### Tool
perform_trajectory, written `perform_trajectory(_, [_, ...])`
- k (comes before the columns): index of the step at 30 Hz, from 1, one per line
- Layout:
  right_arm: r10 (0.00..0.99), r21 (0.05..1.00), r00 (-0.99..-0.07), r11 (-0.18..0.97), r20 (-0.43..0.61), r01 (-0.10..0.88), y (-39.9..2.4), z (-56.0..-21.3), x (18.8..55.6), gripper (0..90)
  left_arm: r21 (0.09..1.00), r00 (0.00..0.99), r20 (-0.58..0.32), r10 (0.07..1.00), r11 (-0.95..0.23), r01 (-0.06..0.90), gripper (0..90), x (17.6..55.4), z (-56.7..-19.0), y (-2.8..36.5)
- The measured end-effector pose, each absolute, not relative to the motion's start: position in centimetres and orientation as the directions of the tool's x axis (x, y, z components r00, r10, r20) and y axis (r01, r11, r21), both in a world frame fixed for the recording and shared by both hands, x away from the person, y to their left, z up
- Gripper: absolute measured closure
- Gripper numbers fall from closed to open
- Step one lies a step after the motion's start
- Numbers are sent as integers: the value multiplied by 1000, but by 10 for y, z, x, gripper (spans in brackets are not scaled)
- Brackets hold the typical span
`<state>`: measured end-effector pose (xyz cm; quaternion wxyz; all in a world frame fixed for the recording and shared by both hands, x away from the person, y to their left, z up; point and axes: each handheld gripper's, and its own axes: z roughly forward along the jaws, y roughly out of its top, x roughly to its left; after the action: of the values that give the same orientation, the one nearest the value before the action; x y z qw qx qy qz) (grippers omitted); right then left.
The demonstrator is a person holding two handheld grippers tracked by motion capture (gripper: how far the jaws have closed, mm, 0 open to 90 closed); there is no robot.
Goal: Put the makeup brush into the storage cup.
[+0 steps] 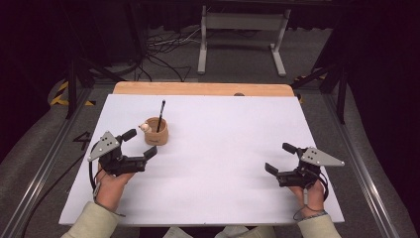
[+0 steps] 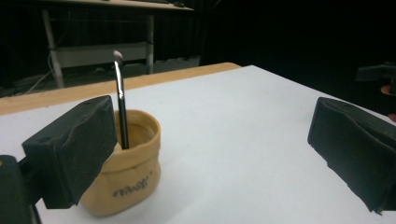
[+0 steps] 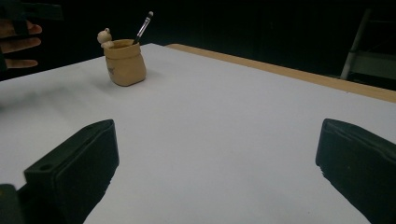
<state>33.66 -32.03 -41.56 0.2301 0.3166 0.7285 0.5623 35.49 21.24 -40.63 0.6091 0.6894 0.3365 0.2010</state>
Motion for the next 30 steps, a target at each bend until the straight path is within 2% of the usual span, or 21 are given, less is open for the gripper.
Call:
perform_trajectory(13, [741,977,-671,126,21,170,-323,-421,330,0,976,720,-97,687,-76,204,21,334,-425,215])
perform_trajectory(30, [714,987,-700,125,-17,103,-321,-437,322,0,973,724,-117,679,-66,219,19,328,-449,227])
